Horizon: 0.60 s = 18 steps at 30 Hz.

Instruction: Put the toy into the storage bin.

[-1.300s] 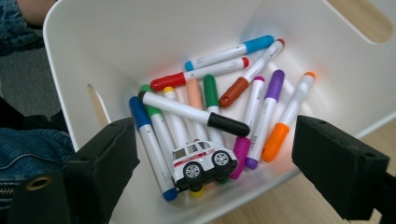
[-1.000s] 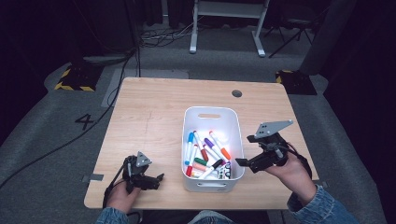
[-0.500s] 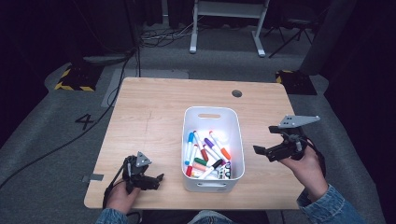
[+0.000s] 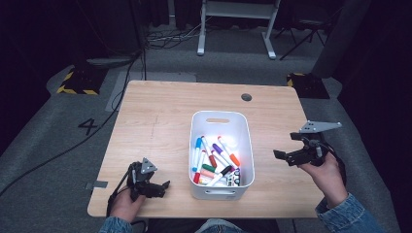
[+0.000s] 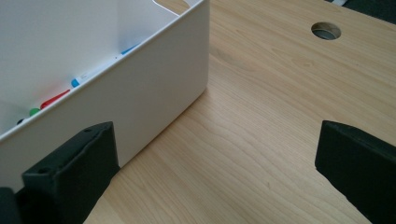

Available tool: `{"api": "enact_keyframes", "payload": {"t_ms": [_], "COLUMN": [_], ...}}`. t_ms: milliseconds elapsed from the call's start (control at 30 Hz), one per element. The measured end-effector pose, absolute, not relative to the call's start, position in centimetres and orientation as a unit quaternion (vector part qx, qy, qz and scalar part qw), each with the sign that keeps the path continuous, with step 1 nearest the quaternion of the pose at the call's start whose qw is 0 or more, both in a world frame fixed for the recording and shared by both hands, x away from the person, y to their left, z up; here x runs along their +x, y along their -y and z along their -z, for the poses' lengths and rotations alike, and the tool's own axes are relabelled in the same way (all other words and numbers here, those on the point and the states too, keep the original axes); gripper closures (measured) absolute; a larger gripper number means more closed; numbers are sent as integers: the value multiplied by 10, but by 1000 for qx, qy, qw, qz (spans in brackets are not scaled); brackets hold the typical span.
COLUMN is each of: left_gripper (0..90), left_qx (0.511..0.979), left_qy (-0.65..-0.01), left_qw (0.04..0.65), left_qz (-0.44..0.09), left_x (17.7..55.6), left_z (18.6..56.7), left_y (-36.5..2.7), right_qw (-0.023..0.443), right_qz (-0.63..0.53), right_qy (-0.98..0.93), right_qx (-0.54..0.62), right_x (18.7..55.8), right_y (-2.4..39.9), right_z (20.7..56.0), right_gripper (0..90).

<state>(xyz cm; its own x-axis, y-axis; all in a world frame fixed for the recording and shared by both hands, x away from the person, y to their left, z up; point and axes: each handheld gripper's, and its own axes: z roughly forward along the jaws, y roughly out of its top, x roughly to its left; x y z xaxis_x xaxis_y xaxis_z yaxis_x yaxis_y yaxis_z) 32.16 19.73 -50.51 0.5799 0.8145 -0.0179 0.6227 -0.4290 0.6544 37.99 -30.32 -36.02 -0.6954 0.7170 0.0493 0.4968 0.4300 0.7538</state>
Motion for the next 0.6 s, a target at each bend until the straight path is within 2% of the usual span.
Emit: {"api": "enact_keyframes", "payload": {"t_ms": [600], "left_gripper": [0], "left_qx": [831], "left_qy": [-432], "left_qw": [314], "left_qz": [-153], "left_x": [322], "left_z": [505], "left_y": [-197], "right_qw": [129], "right_qz": [-366], "right_qy": [-830], "right_qx": [401], "right_x": [379], "right_y": [331], "right_z": [404], "right_gripper": [0]}}
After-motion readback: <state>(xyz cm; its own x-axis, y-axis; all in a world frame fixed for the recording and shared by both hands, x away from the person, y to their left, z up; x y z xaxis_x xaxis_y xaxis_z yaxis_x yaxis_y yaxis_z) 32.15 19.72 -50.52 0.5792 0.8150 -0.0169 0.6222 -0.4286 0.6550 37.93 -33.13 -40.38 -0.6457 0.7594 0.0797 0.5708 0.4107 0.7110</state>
